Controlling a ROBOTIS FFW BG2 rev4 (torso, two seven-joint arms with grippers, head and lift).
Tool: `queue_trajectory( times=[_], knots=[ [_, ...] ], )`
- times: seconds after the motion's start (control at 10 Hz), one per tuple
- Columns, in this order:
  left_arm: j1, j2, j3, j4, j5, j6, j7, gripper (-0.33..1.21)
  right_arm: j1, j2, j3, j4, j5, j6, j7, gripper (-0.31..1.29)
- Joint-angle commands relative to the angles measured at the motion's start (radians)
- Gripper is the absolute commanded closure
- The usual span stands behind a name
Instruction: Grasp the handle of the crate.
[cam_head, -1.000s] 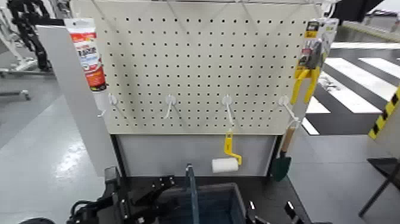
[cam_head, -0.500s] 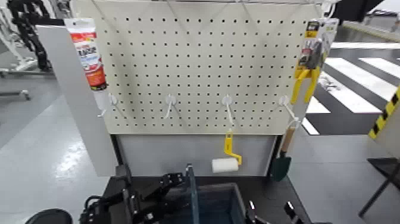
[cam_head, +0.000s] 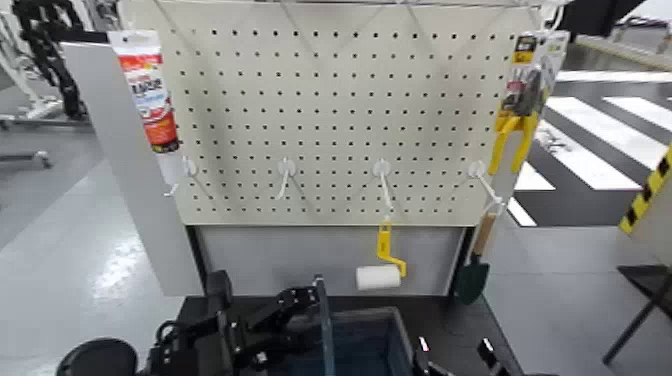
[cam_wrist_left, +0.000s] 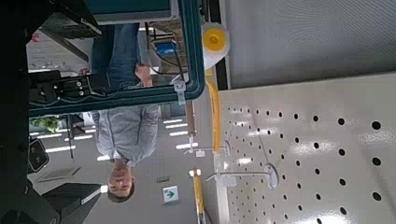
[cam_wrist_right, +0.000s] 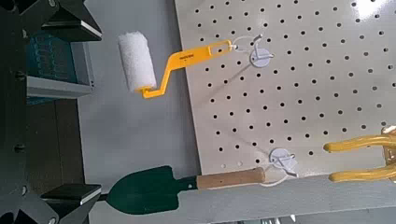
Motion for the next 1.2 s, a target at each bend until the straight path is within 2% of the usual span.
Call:
queue_trajectory(
  times=[0.1, 0.3, 0.4, 0.6, 0.7, 0.9, 1.1, 1.2],
  knots=[
    [-0.026, 0.001, -0.034, 0.027, 0.002, -0.002, -0.016, 0.13, 0.0, 0.001, 0.002, 0.0, -0.002, -0.003, 0.001, 0.15],
    [-0.039, 0.001, -0.054, 0.042, 0.003, -0.005, -0.03, 0.15, -0.001, 0.001, 0.003, 0.002, -0.003, -0.004, 0.001, 0.15],
    [-0.042, 0.001, -0.06, 0.047, 0.003, -0.008, -0.038, 0.23, -0.001, 0.001, 0.005, 0.003, -0.005, -0.004, -0.001, 0.15],
    [-0.047, -0.001, -0.074, 0.057, 0.003, -0.014, -0.059, 0.66, -0.001, 0.0, 0.005, 0.005, -0.006, -0.006, 0.001, 0.15],
    [-0.047, -0.001, -0.077, 0.059, 0.003, -0.014, -0.064, 0.73, -0.001, 0.0, 0.005, 0.005, -0.008, -0.006, 0.001, 0.15],
    [-0.046, -0.004, -0.079, 0.063, 0.003, -0.014, -0.07, 1.02, -0.001, 0.0, 0.005, 0.005, -0.009, -0.006, 0.001, 0.15],
    [-0.042, -0.004, -0.077, 0.063, 0.003, -0.014, -0.07, 1.06, -0.001, 0.0, 0.005, 0.005, -0.009, -0.007, 0.001, 0.15],
    [-0.041, -0.005, -0.076, 0.065, 0.003, -0.014, -0.07, 1.16, -0.001, 0.0, 0.005, 0.005, -0.009, -0.007, 0.001, 0.15]
  ],
)
